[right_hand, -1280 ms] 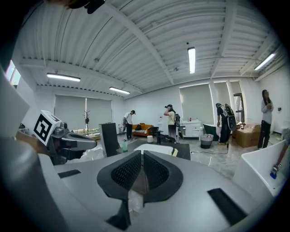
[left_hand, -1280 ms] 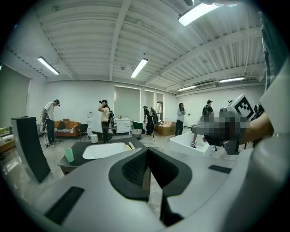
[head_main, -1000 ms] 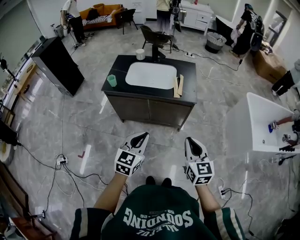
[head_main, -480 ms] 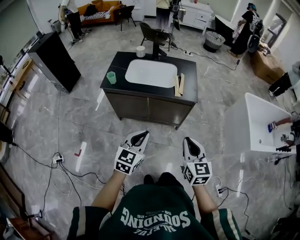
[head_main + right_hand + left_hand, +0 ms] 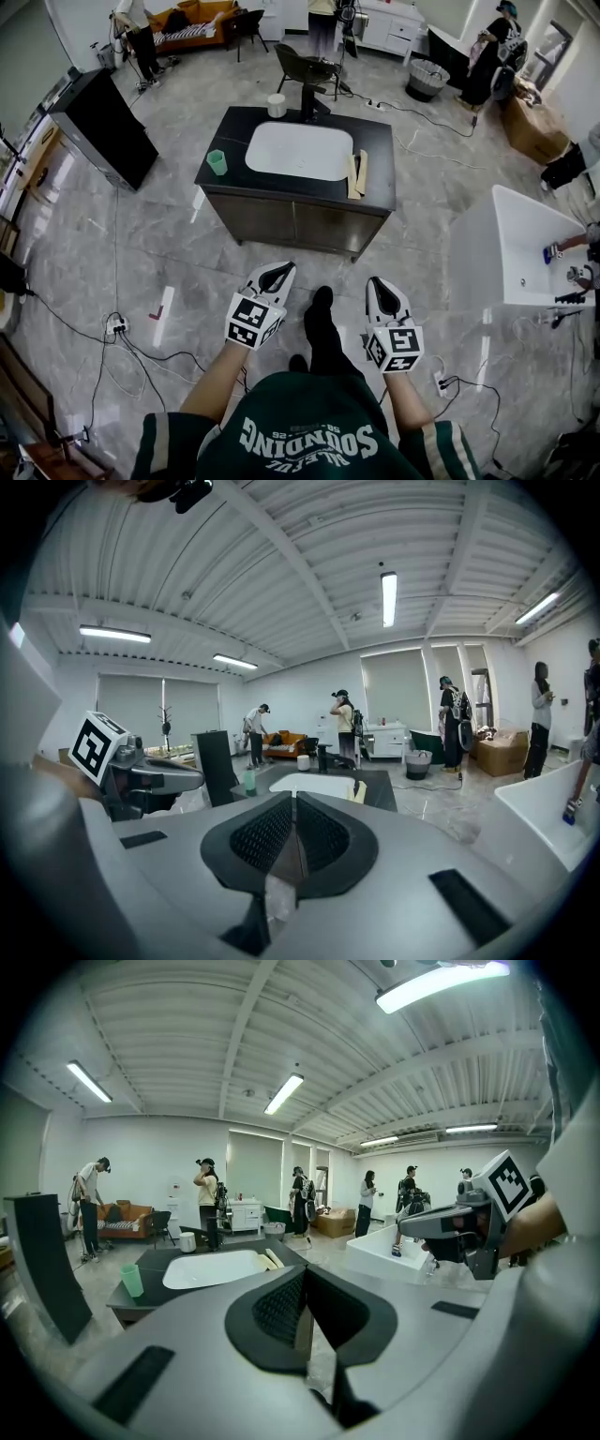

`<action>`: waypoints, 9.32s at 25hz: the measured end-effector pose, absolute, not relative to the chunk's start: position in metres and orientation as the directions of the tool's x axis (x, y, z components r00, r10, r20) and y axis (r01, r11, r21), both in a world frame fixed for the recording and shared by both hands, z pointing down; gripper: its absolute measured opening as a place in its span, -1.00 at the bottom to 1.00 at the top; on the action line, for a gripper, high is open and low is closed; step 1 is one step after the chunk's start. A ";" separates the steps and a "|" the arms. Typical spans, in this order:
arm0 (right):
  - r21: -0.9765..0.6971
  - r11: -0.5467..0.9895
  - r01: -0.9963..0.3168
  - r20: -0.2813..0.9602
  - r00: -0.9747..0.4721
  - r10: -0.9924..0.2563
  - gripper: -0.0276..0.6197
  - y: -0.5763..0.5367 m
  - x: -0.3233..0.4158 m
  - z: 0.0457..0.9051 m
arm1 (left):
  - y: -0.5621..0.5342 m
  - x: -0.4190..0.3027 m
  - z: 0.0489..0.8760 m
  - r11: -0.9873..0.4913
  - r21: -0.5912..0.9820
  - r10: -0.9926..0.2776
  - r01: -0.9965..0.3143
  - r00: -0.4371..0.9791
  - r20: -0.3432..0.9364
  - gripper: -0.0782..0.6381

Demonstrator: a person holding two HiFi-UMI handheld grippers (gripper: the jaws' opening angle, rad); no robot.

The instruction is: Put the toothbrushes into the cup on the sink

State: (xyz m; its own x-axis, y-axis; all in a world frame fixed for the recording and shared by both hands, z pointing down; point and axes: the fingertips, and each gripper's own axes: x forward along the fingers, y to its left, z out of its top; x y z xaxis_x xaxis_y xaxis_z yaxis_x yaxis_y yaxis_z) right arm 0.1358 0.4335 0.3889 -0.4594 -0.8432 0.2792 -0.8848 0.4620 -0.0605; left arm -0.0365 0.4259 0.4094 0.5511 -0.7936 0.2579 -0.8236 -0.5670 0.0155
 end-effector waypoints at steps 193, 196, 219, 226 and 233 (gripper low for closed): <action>-0.222 0.308 -0.925 0.573 -0.379 -0.727 -0.78 -0.076 0.076 0.534 | -0.322 -0.286 0.454 -0.307 -0.068 -0.926 -0.949 0.281 0.250 -0.39; -0.222 0.312 -0.924 0.568 -0.383 -0.729 -0.78 -0.073 0.078 0.532 | -0.311 -0.274 0.444 -0.328 -0.076 -0.924 -0.942 0.303 0.233 -0.39; -0.235 0.282 -0.930 0.546 -0.367 -0.754 -0.78 -0.046 0.098 0.528 | -0.279 -0.188 0.442 -0.455 -0.049 -0.869 -0.889 0.431 0.242 -0.39; -0.237 0.259 -0.936 0.545 -0.349 -0.762 -0.78 -0.045 0.111 0.528 | -0.273 -0.148 0.456 -0.506 -0.039 -0.839 -0.862 0.481 0.256 -0.52; -0.240 0.242 -0.940 0.549 -0.337 -0.765 -0.78 -0.042 0.121 0.531 | -0.260 -0.103 0.477 -0.595 0.020 -0.765 -0.803 0.574 0.293 -0.75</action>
